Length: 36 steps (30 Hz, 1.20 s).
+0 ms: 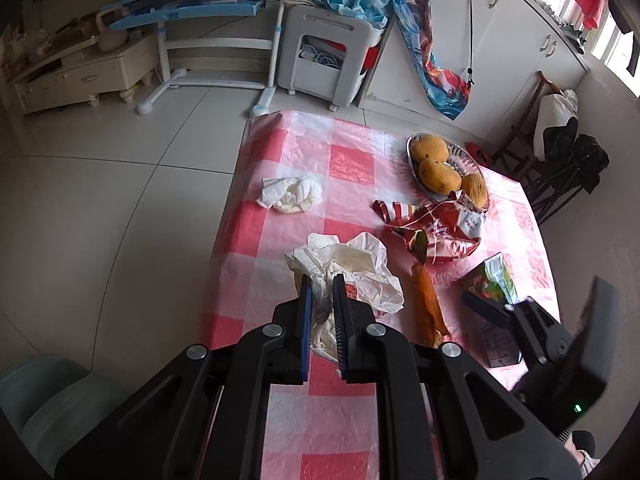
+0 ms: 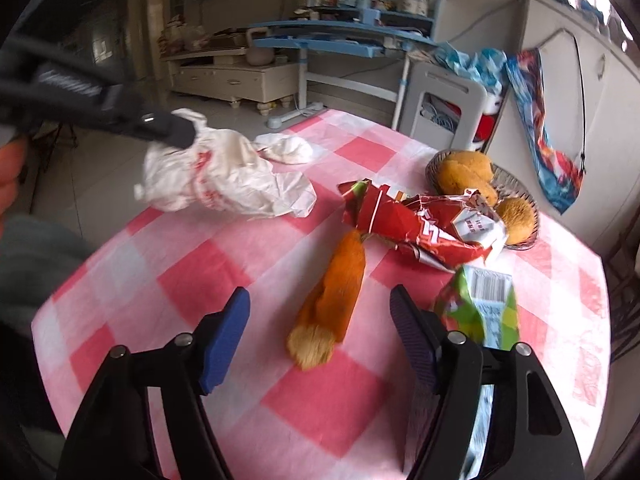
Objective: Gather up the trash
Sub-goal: 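Grasp the long orange carrot with the right tool while the left tool holds the bag, then lift the carrot and bag and carry both toward the yellow bucket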
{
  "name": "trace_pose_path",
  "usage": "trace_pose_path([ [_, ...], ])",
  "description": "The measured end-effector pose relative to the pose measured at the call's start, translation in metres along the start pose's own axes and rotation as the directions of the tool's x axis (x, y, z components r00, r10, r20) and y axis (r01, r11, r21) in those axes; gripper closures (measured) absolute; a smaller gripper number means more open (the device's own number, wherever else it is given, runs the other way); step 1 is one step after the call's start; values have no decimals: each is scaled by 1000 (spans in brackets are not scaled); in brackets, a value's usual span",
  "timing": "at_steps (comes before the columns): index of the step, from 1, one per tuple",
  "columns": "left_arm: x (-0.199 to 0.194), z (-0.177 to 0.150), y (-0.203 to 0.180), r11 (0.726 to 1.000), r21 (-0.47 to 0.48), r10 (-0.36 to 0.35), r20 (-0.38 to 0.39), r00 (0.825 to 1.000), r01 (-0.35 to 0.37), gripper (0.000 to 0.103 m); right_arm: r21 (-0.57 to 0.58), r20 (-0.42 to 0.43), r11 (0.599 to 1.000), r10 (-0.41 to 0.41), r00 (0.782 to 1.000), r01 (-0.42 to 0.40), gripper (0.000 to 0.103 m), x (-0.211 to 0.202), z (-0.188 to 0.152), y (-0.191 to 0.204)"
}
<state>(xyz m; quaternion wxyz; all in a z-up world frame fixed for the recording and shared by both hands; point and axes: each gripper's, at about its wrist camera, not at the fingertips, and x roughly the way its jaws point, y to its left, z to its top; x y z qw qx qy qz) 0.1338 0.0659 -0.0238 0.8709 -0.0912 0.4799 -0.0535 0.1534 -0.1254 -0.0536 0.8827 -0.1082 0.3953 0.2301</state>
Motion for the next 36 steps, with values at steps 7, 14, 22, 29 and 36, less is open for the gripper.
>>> trace_pose_path([
  [7,-3,-2,-10,999,50,19,6,1000,-19,92,17,-73,1000,-9,997,10,70,13,-8,1],
  [14,-7,-5,-15,996,74,57,20,998,-59,92,-53,-82,998,16,996,-21,82,-11,-26,15],
  [22,-9,-19,-27,990,115,84,20,996,-86,92,-137,-81,988,55,995,-66,82,-34,-48,34],
  [29,-13,-36,-34,987,130,97,16,995,-98,92,-141,-56,986,78,995,-86,82,-55,-58,41],
  [36,-19,-58,-37,985,135,104,17,994,-105,92,-113,-27,990,83,996,-86,82,-81,-73,37],
])
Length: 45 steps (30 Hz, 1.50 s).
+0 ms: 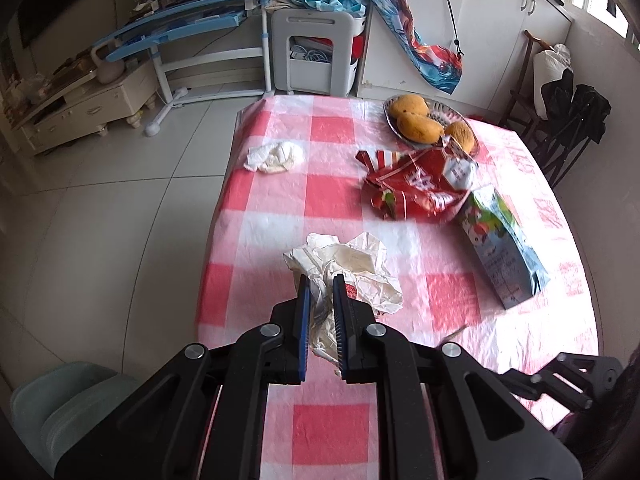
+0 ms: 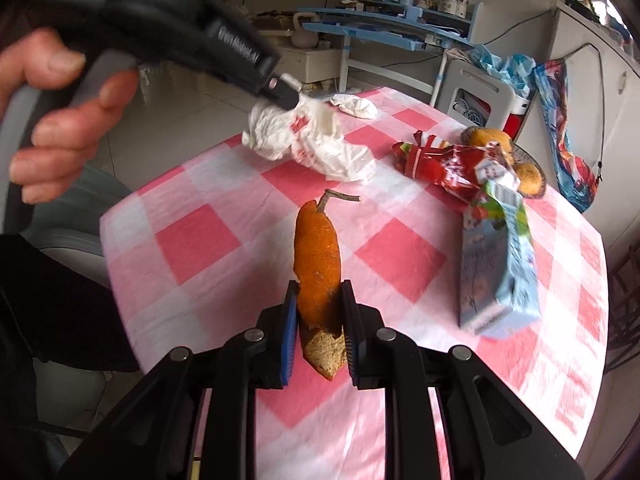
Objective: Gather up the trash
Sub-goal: 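Lift the carrot and bag and carry both toward the yellow bucket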
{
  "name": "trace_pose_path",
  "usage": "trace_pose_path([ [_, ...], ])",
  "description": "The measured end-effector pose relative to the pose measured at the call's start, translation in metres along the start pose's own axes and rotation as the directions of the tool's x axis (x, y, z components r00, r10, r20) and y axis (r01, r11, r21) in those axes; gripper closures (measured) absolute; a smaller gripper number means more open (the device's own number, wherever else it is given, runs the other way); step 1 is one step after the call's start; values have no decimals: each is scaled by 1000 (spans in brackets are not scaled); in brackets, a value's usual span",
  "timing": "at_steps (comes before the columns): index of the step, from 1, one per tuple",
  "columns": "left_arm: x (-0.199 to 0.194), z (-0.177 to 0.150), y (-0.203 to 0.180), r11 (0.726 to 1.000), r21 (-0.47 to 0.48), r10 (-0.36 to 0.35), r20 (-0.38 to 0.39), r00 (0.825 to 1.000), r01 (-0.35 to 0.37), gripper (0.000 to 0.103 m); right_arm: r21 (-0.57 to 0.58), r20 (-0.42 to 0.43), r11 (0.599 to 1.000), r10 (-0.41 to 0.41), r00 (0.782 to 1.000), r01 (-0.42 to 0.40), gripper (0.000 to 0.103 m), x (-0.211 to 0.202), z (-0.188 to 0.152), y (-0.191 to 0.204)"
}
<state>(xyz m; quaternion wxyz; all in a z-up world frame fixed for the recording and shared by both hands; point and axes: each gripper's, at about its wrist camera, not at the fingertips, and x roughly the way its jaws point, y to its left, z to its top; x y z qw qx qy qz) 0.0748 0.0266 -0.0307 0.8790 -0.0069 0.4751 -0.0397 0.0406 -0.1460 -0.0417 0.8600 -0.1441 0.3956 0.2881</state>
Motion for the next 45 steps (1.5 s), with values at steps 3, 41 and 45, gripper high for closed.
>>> trace_pose_path([
  [3,-1,-8,-5,1000,20,9,-4,1000,-9,92,2,16,1000,0,1000,0,82,-11,-4,1],
  [41,6,-8,-12,997,71,38,-2,999,-38,92,-284,-113,929,214,970,-238,81,-6,-29,78],
  [45,5,-8,-14,996,80,41,-2,999,-40,92,-300,-122,921,223,967,-250,81,-7,-30,82],
])
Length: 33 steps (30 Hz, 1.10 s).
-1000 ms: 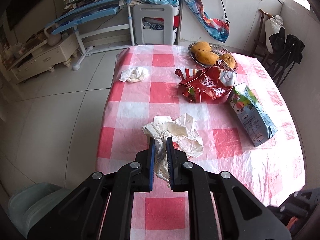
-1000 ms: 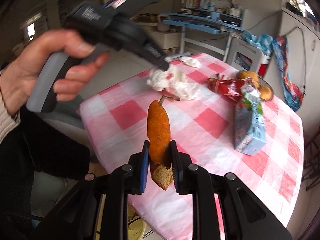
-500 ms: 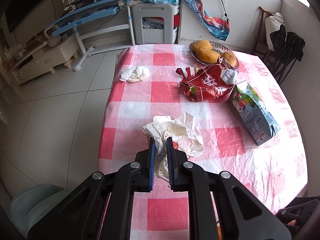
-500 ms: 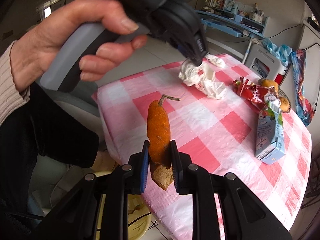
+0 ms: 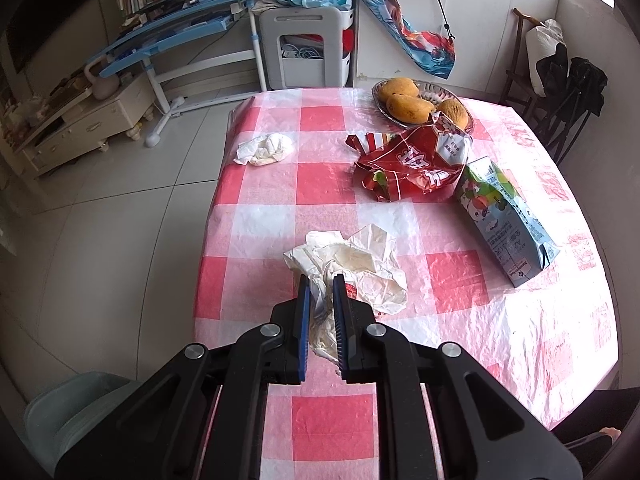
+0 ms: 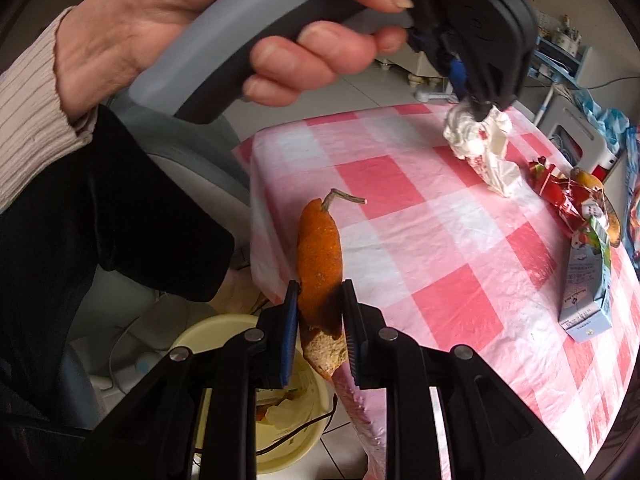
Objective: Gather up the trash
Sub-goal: 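Lift the carrot and bag and carry both toward the yellow bucket, then open both tools over the yellow bucket to drop the carrot and bag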
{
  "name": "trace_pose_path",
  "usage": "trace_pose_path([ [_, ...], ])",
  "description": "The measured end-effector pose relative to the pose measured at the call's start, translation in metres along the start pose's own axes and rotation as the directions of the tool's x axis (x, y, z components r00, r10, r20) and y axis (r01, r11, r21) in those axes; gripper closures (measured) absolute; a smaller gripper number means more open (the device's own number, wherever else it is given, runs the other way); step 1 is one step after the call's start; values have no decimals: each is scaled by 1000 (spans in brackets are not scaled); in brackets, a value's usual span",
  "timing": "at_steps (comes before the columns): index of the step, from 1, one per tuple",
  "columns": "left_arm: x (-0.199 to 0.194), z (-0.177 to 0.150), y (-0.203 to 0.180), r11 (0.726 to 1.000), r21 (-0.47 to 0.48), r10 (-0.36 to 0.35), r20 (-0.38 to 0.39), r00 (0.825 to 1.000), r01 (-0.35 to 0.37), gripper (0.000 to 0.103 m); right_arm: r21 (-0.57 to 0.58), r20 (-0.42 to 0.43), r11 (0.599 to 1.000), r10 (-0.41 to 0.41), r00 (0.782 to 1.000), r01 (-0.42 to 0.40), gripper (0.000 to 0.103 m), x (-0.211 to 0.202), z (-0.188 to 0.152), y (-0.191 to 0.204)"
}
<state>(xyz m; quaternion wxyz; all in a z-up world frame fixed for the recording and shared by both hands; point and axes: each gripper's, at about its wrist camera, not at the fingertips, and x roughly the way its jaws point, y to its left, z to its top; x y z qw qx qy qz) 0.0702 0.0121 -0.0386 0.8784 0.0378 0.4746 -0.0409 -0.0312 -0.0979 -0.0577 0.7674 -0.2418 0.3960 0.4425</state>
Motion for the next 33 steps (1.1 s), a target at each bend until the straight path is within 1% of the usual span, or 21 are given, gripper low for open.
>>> trace_pose_path([
  [9,0,0,-1,1000,4,1,0,1000,-1,92,-16,-10,1000,19,1000,-19,81,-2,-1,1],
  [14,-1,-1,-2,1000,3,1,0,1000,-1,92,-28,-29,996,83,996,-84,81,-9,-2,9],
  [17,-3,-7,-5,1000,5,2,-2,1000,-2,92,-17,-55,993,116,992,-118,81,-9,-13,23],
  [21,-14,-28,-12,999,24,24,3,1000,-24,92,-10,-83,990,139,987,-141,81,-9,-28,48],
  [23,-21,-39,-14,1000,17,18,9,1000,-18,92,0,-104,990,143,984,-144,81,-7,-38,60],
  [26,-38,-71,-13,1000,-28,0,14,1000,1,92,18,-140,993,121,983,-119,81,-3,-49,67],
  [28,-47,-92,-11,999,-49,-10,9,1000,10,92,37,-139,994,105,985,-101,80,-6,-53,68],
  [29,-51,-103,-9,999,-54,-6,5,1000,6,92,57,-131,995,87,988,-81,76,-10,-55,67],
  [30,-54,-112,-8,998,-57,-1,2,1000,1,92,75,-121,995,74,990,-65,69,-14,-58,66],
  [31,-57,-119,-7,998,-60,3,-1,1000,-3,92,89,-109,995,60,992,-51,65,-17,-58,63],
  [32,-62,-129,-6,998,-64,5,-5,1000,-5,92,110,-87,994,22,996,-12,53,-23,-60,61],
  [33,-64,-136,-7,998,-64,5,-9,1000,-6,92,127,-72,992,-7,997,16,46,-27,-61,59],
])
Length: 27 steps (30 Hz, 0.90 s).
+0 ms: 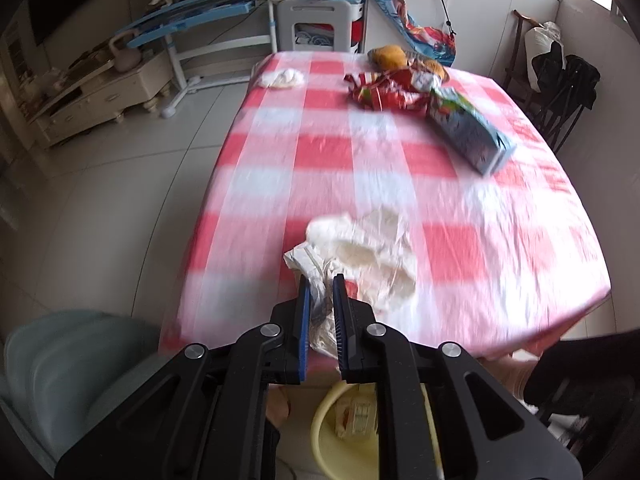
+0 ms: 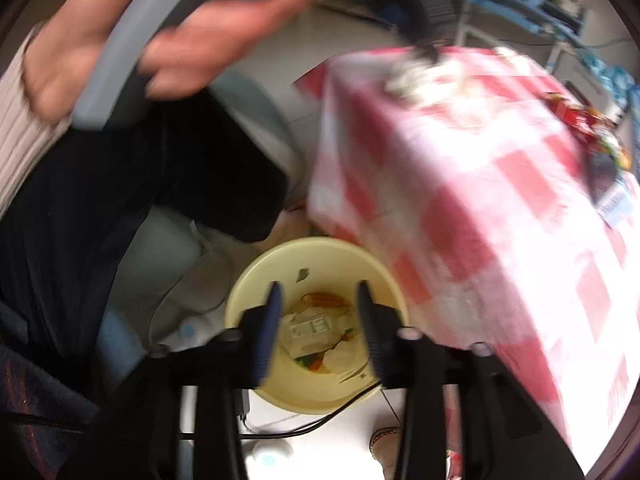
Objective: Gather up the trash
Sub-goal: 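Open both tools over the yellow bucket to drop the carrot and bag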
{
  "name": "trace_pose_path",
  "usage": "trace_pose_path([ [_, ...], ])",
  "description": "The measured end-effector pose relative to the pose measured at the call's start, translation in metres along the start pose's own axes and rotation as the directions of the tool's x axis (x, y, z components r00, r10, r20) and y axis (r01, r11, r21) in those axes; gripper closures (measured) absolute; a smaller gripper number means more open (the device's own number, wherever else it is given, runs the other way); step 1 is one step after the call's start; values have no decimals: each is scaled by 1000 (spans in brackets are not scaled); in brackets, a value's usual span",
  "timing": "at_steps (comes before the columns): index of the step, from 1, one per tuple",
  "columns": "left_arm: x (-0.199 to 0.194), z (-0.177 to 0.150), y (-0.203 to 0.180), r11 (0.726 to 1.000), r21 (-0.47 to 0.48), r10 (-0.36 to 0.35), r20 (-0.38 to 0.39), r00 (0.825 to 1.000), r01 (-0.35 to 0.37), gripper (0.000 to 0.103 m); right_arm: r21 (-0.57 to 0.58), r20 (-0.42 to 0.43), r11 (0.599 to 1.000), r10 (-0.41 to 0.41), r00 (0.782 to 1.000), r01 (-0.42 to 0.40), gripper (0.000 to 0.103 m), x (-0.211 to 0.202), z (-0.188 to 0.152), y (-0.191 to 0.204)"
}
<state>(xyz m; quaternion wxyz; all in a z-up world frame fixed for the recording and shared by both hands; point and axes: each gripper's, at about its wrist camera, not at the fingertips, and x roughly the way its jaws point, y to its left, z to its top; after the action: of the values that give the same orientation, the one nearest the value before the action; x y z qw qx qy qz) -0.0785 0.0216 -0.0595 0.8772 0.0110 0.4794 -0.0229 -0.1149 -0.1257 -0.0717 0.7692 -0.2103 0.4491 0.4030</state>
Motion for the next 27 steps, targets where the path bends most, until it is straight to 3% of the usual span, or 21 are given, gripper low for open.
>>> trace_pose_path([
  [6,-15,-58,-29,995,101,9,-41,999,-5,92,169,44,967,-201,979,191,34,-11,-6,-34],
  [9,-13,-88,-59,971,238,22,-97,995,2,92,231,12,929,-300,954,289,27,-8,-11,-49],
  [12,-8,-102,-75,942,335,63,-122,991,-18,75,222,-39,905,-362,931,362,22,3,-14,-51],
  [14,-9,-104,-77,935,350,94,-97,991,-55,53,193,-57,899,-390,919,393,17,8,-16,-51],
  [17,-14,-95,-63,954,287,114,-60,992,-92,40,151,-68,889,-428,901,433,17,10,-17,-46],
  [22,-21,-79,-36,987,115,118,-21,993,-115,29,160,-59,885,-433,900,436,13,12,-18,-46],
  [27,-27,-70,-17,992,9,126,20,992,-126,22,139,-60,880,-451,891,454,10,15,-21,-38],
])
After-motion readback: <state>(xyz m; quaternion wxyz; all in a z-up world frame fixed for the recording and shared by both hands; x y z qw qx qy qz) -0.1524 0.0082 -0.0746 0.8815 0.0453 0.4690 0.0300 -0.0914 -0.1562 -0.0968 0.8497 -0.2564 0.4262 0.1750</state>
